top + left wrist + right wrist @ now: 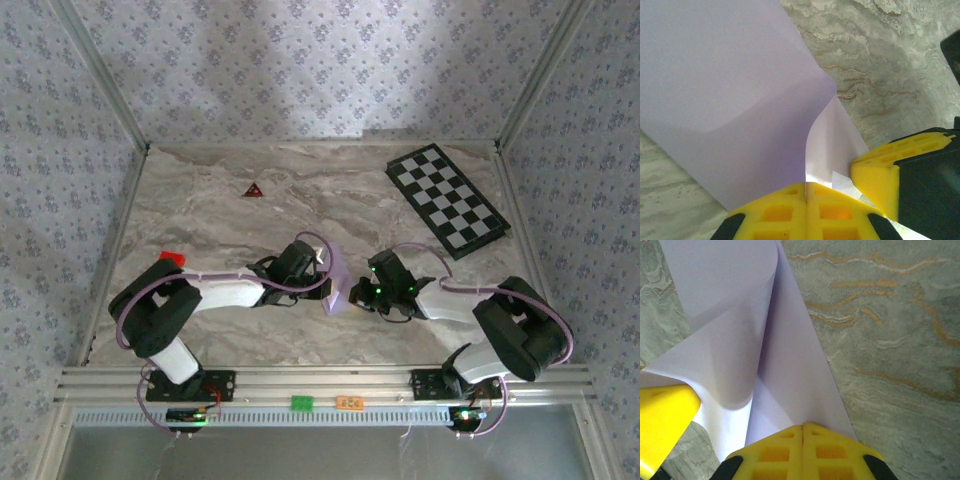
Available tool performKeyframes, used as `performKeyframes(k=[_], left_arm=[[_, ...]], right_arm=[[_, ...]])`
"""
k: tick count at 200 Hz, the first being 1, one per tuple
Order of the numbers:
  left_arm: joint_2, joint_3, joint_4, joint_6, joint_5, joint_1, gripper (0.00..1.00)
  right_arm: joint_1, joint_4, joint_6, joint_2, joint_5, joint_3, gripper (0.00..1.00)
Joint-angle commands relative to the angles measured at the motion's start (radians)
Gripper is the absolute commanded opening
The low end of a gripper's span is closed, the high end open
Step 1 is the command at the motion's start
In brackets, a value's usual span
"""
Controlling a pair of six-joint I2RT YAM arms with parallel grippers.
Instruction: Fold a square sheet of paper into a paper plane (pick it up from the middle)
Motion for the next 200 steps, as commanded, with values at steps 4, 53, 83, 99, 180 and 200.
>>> performKeyframes(k=[4,53,83,99,180,200], left_arm=[[0.013,-0.007,-0.016,0.035,-0.022,0.007,0.0],[0.027,0.008,-0.051,0.063,-0.045,0.009,0.0],[0.027,0.0,-0.039,0.066,-0.076,0.01,0.0],[0.035,0.004,-0.04,0.074,-0.069,0.011,0.0],[0.09,0.008,-0.05,0.079,-0.021,0.012,0.0],[0.089,-0.006,-0.048,0.068,-0.02,0.012,0.0]], right_arm=[[0.002,-0.085,-0.021,0.02,0.007,0.009,0.0],[0.001,-0.09,-0.022,0.025,0.006,0.012,0.0],[0.002,-0.09,-0.024,0.026,0.005,0.014,0.0],[0.001,-0.092,-0.024,0.026,0.004,0.016,0.0],[0.0,-0.108,-0.033,0.024,-0.006,0.038,0.0],[-0.005,-0.114,-0.038,0.01,-0.018,0.061,0.0]])
